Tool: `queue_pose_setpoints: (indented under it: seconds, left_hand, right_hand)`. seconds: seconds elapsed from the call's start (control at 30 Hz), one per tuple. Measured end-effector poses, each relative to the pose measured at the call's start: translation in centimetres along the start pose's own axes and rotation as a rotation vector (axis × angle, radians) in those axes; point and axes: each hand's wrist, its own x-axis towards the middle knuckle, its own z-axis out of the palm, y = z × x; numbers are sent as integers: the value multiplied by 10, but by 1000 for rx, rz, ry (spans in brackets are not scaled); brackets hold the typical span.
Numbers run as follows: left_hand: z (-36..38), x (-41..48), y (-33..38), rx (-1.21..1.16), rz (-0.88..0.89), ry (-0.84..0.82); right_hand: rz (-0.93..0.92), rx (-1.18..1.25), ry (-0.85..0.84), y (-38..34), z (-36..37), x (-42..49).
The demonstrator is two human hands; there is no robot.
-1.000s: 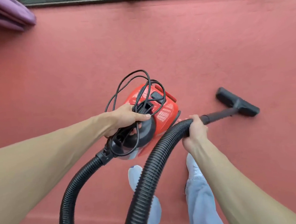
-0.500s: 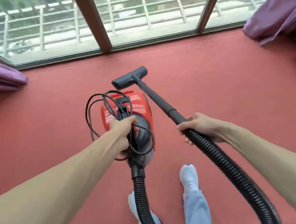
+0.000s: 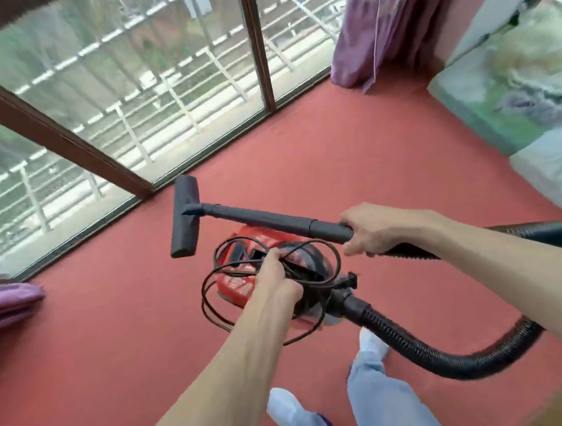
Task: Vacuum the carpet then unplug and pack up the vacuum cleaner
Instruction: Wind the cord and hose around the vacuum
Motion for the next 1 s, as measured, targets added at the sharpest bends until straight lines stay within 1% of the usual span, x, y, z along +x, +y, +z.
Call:
queue_pose_setpoints:
  seconds: [0.13,0.27,0.37,0.5,0.6,0.67,0.77,0.9,1.0]
  left_hand:
    - [76,-34,-30,19,-33,-37]
    - [154,-59,-52,66,-27,-65]
    - [218,-71,-70,74,-63,-115]
    - [294,-84,-92,172,-85,-176]
    - [349,-84,-105,240,-75,-217]
    - [388,-80,-113,287,-72,-227]
    - [447,-68,-132,340,-92,-238]
    - [518,-50,-157,442,-146,-254]
    - [568,-42,-170,463,-181,-261]
  right_hand:
    - [-15,-18,-52,45,-41,-33]
    - [27,-48,-18,109,-92,-73]
    - [73,0,30,155,-127,-104]
    - [112,108,46,205,-175,-136]
    - [198,203,-11,239,-209,-149]
    - [300,219,-48,262,-230,-151]
    - [427,271,-61,303,-259,-156]
    - [521,323,-45,361,-293,-160]
    - [534,302,-16,401,-322,-160]
